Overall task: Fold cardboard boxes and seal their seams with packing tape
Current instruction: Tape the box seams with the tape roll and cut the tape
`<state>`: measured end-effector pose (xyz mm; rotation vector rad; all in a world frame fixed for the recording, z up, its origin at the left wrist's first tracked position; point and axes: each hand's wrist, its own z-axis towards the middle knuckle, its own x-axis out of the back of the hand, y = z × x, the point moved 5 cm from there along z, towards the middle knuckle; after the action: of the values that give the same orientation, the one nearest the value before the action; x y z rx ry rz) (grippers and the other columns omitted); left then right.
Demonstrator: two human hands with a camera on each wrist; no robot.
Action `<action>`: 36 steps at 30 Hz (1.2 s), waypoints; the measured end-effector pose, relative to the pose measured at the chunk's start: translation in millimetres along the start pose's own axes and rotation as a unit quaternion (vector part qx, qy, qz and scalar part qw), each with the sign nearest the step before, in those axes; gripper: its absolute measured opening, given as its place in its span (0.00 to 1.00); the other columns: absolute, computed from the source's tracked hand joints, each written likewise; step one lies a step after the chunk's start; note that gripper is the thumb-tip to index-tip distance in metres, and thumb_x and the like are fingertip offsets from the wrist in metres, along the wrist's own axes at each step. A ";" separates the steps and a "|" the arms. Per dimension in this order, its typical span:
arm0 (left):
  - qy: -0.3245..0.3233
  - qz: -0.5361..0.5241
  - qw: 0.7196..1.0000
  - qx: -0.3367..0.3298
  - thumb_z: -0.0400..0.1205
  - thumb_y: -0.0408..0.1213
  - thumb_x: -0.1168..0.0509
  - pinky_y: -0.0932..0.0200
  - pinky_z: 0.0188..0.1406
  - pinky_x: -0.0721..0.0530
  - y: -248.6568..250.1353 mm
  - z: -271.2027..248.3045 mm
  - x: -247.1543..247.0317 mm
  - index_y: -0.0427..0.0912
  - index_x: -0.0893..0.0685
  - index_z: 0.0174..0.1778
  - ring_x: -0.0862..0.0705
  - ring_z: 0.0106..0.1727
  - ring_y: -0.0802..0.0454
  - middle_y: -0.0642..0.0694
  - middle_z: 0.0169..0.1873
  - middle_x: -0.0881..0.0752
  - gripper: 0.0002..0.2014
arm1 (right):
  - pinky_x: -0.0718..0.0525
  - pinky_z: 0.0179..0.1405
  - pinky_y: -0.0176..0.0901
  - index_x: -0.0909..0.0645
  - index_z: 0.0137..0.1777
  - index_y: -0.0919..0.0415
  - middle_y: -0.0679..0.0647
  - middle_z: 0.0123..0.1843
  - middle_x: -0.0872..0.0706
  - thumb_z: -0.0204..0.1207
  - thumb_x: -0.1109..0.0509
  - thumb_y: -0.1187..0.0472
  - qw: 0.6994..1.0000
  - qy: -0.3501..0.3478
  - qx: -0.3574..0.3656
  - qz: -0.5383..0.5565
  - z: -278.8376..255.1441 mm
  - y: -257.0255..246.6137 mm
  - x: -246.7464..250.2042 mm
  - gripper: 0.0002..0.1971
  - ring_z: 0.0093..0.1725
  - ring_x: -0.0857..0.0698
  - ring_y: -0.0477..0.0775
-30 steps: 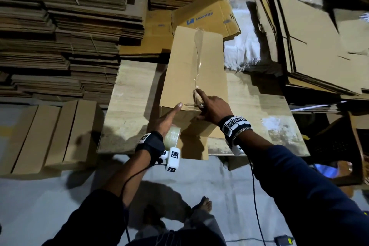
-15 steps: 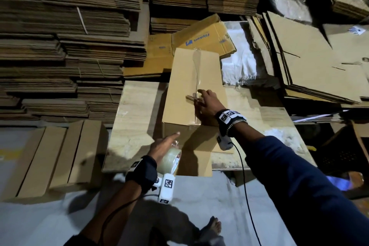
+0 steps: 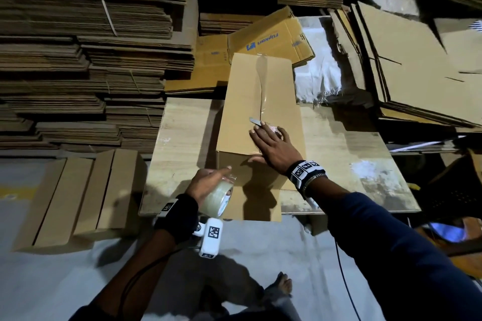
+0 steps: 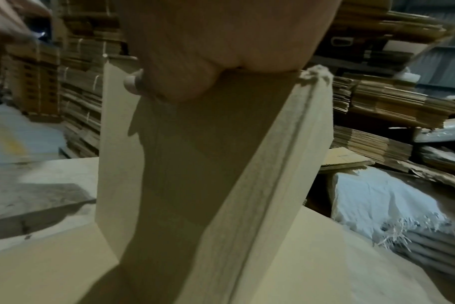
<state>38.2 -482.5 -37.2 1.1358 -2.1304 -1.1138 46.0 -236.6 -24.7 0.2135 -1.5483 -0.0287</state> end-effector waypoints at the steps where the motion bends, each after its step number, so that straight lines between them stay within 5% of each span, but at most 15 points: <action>1: -0.003 -0.001 1.000 0.003 0.85 0.50 0.27 0.60 0.41 0.17 -0.4 -0.7 -2.4 0.37 0.04 0.47 0.10 0.37 0.49 0.42 0.42 0.05 0.18 | 0.37 0.82 0.73 0.38 0.90 0.59 0.58 0.89 0.33 0.85 0.60 0.25 1.000 -0.001 0.003 0.003 -0.1 -0.8 -1.0 0.46 0.91 0.41 0.60; 4: -0.009 0.008 1.000 0.001 0.85 0.49 0.27 0.59 0.39 0.19 4.0 -4.4 -8.0 0.40 0.05 0.41 0.12 0.33 0.48 0.44 0.36 0.06 0.16 | 0.38 0.82 0.76 0.46 0.92 0.59 0.60 0.91 0.40 0.83 0.51 0.26 1.000 -0.024 0.014 -0.012 -1.8 -0.3 -4.9 0.46 0.91 0.44 0.61; 7: -0.047 0.019 0.998 -0.026 0.82 0.48 0.24 0.58 0.40 0.19 10.9 -5.4 -16.0 0.38 0.08 0.49 0.12 0.38 0.47 0.44 0.39 0.07 0.15 | 0.48 0.86 0.73 0.51 0.93 0.58 0.58 0.93 0.47 0.80 0.37 0.28 1.000 0.004 0.000 0.024 -11.6 -2.0 2.2 0.51 0.92 0.50 0.60; 10: -0.091 0.067 0.992 -0.059 0.81 0.43 0.22 0.62 0.36 0.18 21.4 -7.2 -20.5 0.42 0.10 0.55 0.10 0.39 0.53 0.45 0.46 0.06 0.12 | 0.40 0.80 0.63 0.32 0.87 0.53 0.53 0.88 0.32 0.84 0.34 0.39 0.979 0.106 -0.072 0.160 -32.6 -8.8 24.1 0.34 0.90 0.40 0.54; 12: -0.110 0.077 0.988 -0.074 0.82 0.38 0.23 0.68 0.30 0.19 28.2 -8.3 -23.3 0.38 0.12 0.58 0.10 0.35 0.61 0.47 0.47 0.07 0.11 | 0.26 0.69 0.57 0.15 0.70 0.50 0.47 0.70 0.14 0.87 0.35 0.40 0.943 0.138 -0.134 0.272 -44.5 -15.6 40.5 0.20 0.74 0.23 0.52; 13: -0.118 0.078 0.987 -0.081 0.83 0.35 0.23 0.68 0.31 0.18 31.9 -9.4 -24.8 0.36 0.13 0.59 0.11 0.36 0.63 0.49 0.48 0.08 0.12 | 0.22 0.63 0.54 0.11 0.63 0.50 0.46 0.61 0.10 0.87 0.36 0.38 0.908 0.098 -0.164 0.374 -47.1 -20.3 44.5 0.20 0.65 0.17 0.51; 15: -0.141 0.088 0.982 -0.090 0.82 0.35 0.23 0.63 0.38 0.17 40.4 -13.0 -29.1 0.39 0.14 0.61 0.10 0.44 0.60 0.52 0.50 0.08 0.13 | 0.17 0.54 0.41 0.08 0.59 0.51 0.43 0.52 0.06 0.85 0.31 0.37 0.810 -0.022 -0.195 0.553 -50.7 -35.4 47.3 0.20 0.55 0.12 0.45; 17: -0.157 0.105 0.978 -0.092 0.78 0.38 0.19 0.58 0.44 0.18 47.2 -13.6 -32.4 0.43 0.14 0.58 0.10 0.49 0.56 0.53 0.51 0.07 0.16 | 0.17 0.47 0.29 0.06 0.57 0.54 0.40 0.46 0.06 0.80 0.22 0.46 0.787 -0.032 -0.175 0.591 -51.6 -40.6 51.2 0.14 0.48 0.11 0.39; 21: -0.150 0.152 0.973 -0.090 0.69 0.42 0.12 0.53 0.50 0.17 55.9 -6.9 -38.2 0.47 0.12 0.56 0.11 0.55 0.49 0.50 0.56 0.08 0.22 | 0.10 0.60 0.45 0.05 0.54 0.60 0.47 0.52 0.05 0.76 0.18 0.64 0.767 0.040 -0.191 0.611 -55.5 -27.1 46.2 0.08 0.55 0.07 0.48; 25: -0.167 0.180 0.966 -0.087 0.75 0.50 0.16 0.52 0.50 0.12 67.7 -11.4 -51.2 0.51 0.20 0.67 0.09 0.54 0.49 0.49 0.60 0.10 0.28 | 0.10 0.53 0.43 0.04 0.52 0.60 0.52 0.48 0.04 0.75 0.16 0.60 0.751 0.076 -0.211 0.620 -66.4 -16.5 56.9 0.07 0.48 0.07 0.47; 27: -0.169 0.196 0.962 -0.089 0.80 0.56 0.23 0.57 0.41 0.11 78.1 -21.2 -51.4 0.55 0.26 0.71 0.09 0.52 0.53 0.51 0.59 0.13 0.27 | 0.08 0.50 0.47 0.06 0.50 0.66 0.60 0.46 0.05 0.76 0.17 0.63 0.700 0.092 -0.243 0.665 -74.5 -6.0 59.9 0.07 0.44 0.09 0.51; 29: -0.166 0.205 0.955 -0.133 0.83 0.60 0.28 0.50 0.44 0.06 89.3 -28.6 -49.4 0.52 0.17 0.67 0.08 0.50 0.52 0.50 0.56 0.09 0.22 | 0.08 0.55 0.56 0.09 0.48 0.72 0.66 0.48 0.06 0.77 0.18 0.66 0.650 0.093 -0.261 0.708 -80.1 2.0 58.8 0.07 0.45 0.09 0.57; 32: -0.140 0.258 0.933 -0.207 0.82 0.61 0.27 0.47 0.46 0.08 103.2 -29.6 -44.2 0.51 0.10 0.56 0.07 0.43 0.52 0.51 0.45 0.06 0.18 | 0.09 0.55 0.55 0.10 0.47 0.70 0.64 0.45 0.08 0.77 0.20 0.67 0.621 0.093 -0.275 0.729 -82.9 9.7 57.8 0.05 0.45 0.10 0.57; 34: -0.087 0.328 0.912 -0.229 0.75 0.68 0.24 0.50 0.42 0.07 108.5 -20.5 -28.4 0.49 0.09 0.54 0.09 0.38 0.58 0.52 0.44 0.07 0.25 | 0.09 0.54 0.55 0.11 0.47 0.69 0.60 0.44 0.08 0.79 0.22 0.69 0.590 0.130 -0.311 0.733 -89.1 25.3 57.5 0.03 0.45 0.11 0.57; 36: -0.020 0.371 0.898 -0.234 0.66 0.75 0.23 0.47 0.48 0.06 115.0 -10.8 -3.8 0.45 0.09 0.60 0.08 0.42 0.56 0.47 0.56 0.07 0.39 | 0.08 0.57 0.59 0.13 0.49 0.71 0.60 0.43 0.09 0.79 0.23 0.70 0.548 0.167 -0.360 0.736 -101.7 51.1 50.3 0.04 0.45 0.11 0.58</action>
<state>-3.9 -446.6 64.3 0.0497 -1.8873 -1.1570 142.4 -182.1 32.0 -1.6906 -0.7814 0.6629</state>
